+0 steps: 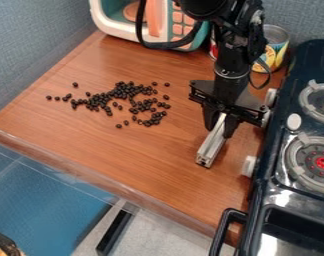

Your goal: Sweep into pile

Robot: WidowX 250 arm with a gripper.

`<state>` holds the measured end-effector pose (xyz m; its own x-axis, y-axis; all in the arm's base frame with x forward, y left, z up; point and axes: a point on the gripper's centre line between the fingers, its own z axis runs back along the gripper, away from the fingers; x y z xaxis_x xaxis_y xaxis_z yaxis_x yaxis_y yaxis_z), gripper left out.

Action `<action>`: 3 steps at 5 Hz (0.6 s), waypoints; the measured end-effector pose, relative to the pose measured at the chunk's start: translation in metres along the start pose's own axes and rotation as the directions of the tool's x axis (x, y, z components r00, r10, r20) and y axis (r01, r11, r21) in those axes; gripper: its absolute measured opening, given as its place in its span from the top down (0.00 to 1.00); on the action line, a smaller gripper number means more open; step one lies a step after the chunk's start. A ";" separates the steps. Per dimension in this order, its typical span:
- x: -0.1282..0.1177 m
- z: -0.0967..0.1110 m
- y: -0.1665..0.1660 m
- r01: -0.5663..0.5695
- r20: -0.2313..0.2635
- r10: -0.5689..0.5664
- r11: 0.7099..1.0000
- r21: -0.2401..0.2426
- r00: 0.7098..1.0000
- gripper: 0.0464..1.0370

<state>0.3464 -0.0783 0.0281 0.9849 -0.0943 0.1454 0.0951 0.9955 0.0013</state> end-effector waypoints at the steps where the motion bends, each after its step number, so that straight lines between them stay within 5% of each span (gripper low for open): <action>1: 0.014 0.023 0.004 0.000 0.000 0.000 0.996 -0.084 1.000 0.71; 2: 0.044 0.075 0.022 -0.025 0.104 0.044 0.984 -0.177 0.994 0.71; 3: 0.053 0.096 0.050 -0.031 0.111 0.054 0.980 -0.198 0.992 0.71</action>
<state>0.3890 -0.0326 0.1309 0.9665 -0.0384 0.2539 0.0912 0.9757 -0.1994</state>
